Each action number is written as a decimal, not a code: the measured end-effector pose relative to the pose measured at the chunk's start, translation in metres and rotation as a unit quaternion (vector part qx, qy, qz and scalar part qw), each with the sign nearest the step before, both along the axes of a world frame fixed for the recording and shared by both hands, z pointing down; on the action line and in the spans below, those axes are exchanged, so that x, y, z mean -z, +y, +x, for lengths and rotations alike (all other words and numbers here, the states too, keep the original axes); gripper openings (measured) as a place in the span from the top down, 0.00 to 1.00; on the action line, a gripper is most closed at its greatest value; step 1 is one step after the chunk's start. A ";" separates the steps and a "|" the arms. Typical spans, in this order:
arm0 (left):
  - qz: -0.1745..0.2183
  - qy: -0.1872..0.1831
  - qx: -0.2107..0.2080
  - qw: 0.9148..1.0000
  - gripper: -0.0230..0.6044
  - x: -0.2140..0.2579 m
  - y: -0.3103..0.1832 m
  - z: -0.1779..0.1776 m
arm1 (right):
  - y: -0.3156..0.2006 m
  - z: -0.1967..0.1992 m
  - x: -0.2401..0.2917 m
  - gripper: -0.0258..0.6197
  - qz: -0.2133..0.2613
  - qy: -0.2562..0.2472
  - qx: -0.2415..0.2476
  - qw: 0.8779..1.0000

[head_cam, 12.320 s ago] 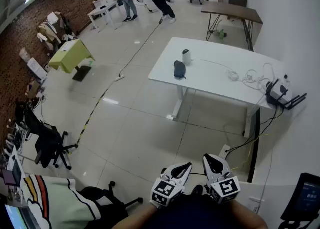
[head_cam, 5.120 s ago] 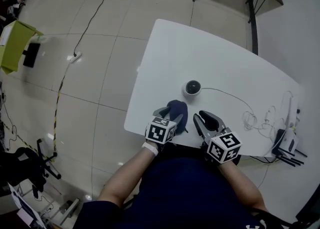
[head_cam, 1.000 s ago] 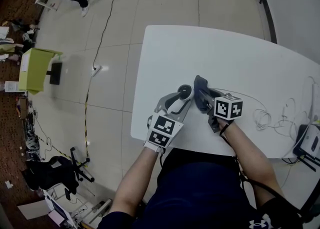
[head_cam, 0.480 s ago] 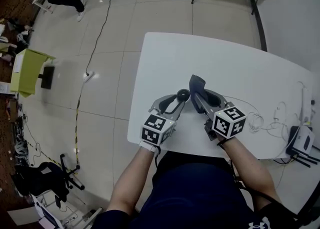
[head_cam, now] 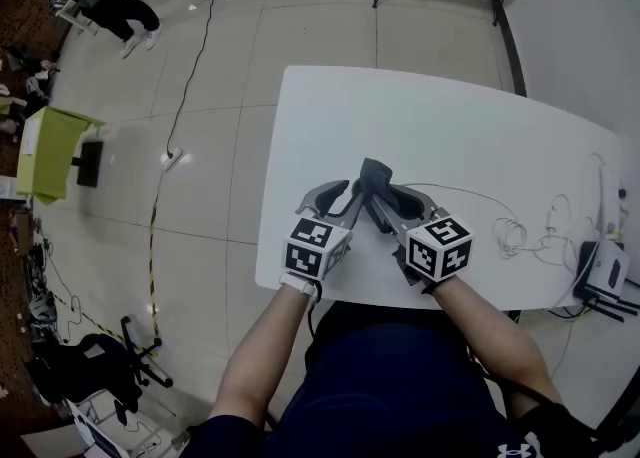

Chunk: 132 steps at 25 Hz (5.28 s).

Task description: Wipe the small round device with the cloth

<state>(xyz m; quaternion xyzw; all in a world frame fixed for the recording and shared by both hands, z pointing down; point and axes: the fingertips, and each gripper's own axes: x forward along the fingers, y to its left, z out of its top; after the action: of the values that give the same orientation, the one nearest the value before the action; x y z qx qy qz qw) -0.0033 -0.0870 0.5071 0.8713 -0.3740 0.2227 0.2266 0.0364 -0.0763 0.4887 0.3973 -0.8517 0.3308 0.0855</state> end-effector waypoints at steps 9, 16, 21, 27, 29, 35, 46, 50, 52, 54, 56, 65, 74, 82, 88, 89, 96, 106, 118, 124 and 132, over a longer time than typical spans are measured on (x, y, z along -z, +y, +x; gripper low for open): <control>-0.023 0.005 0.002 1.000 0.76 -0.003 0.007 0.009 | -0.003 0.024 -0.014 0.81 -0.025 -0.038 -0.045 0.998; -0.029 0.009 0.010 1.000 0.76 -0.005 0.011 0.011 | -0.002 0.033 -0.026 0.81 -0.039 -0.060 -0.057 0.996; -0.028 0.010 0.012 1.000 0.76 -0.004 0.011 0.007 | -0.003 0.038 -0.036 0.81 -0.061 -0.074 -0.078 0.992; -0.032 0.014 0.011 0.999 0.76 -0.005 0.016 0.008 | 0.009 0.042 -0.087 0.81 -0.127 -0.041 -0.074 0.988; -0.036 0.013 0.005 0.999 0.76 -0.006 0.020 0.009 | 0.014 0.039 -0.099 0.81 -0.143 -0.032 -0.070 0.987; -0.032 0.008 0.007 0.999 0.76 -0.009 0.019 0.006 | 0.015 0.038 -0.116 0.81 -0.179 -0.035 -0.087 0.979; -0.022 0.051 0.027 0.998 0.76 0.009 0.007 -0.007 | 0.006 0.058 -0.056 0.81 -0.133 -0.110 -0.168 0.971; -0.023 0.048 0.006 0.999 0.76 0.010 -0.001 -0.006 | 0.003 0.043 -0.008 0.81 -0.072 -0.127 -0.162 0.976; -0.027 0.048 -0.008 0.998 0.76 0.009 -0.004 -0.001 | 0.002 0.032 0.005 0.81 -0.054 -0.125 -0.151 0.979; -0.032 0.045 -0.019 0.998 0.76 0.007 -0.006 0.002 | 0.003 0.017 0.009 0.81 -0.048 -0.122 -0.137 0.982; -0.036 0.038 -0.026 0.998 0.76 0.003 -0.007 0.004 | 0.005 0.006 0.004 0.81 -0.054 -0.120 -0.131 0.983; -0.043 0.033 -0.042 0.998 0.76 -0.006 -0.005 0.003 | 0.013 0.032 -0.022 0.81 -0.077 -0.152 -0.210 0.963; -0.038 0.025 -0.048 0.998 0.78 -0.007 -0.003 0.005 | 0.034 0.037 -0.083 0.81 -0.160 -0.162 -0.249 0.941; -0.036 0.015 -0.051 0.998 0.78 -0.006 -0.003 0.005 | 0.046 0.031 -0.125 0.81 -0.232 -0.194 -0.289 0.908; -0.035 0.020 -0.039 0.998 0.77 -0.004 -0.004 0.002 | 0.049 0.057 -0.113 0.81 -0.211 -0.179 -0.311 0.909; -0.035 0.024 -0.034 0.999 0.77 -0.003 -0.004 0.001 | 0.047 0.066 -0.107 0.81 -0.201 -0.171 -0.316 0.911; -0.031 0.051 -0.013 0.998 0.77 0.008 0.006 0.007 | 0.002 0.092 -0.026 0.81 -0.079 -0.108 -0.247 0.960; -0.004 0.032 -0.002 0.999 0.77 -0.005 0.020 0.022 | -0.012 0.007 0.010 0.81 0.007 0.061 0.041 0.997; -0.030 0.034 0.034 0.998 0.77 -0.017 0.028 0.022 | -0.033 0.016 -0.015 0.81 -0.041 0.076 0.101 0.991; -0.033 0.036 0.053 0.997 0.77 -0.017 0.028 0.020 | -0.047 0.032 -0.048 0.81 -0.089 0.063 0.111 0.988; -0.030 0.034 0.062 0.997 0.77 -0.016 0.023 0.020 | -0.038 0.028 -0.103 0.81 -0.106 0.094 0.172 0.975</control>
<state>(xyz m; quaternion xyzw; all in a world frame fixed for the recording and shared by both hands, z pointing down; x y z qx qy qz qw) 0.0166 -0.0641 0.5235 0.8462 -0.4131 0.1897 0.2782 0.0647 -0.1143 0.5916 0.2627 -0.8554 0.3612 0.2623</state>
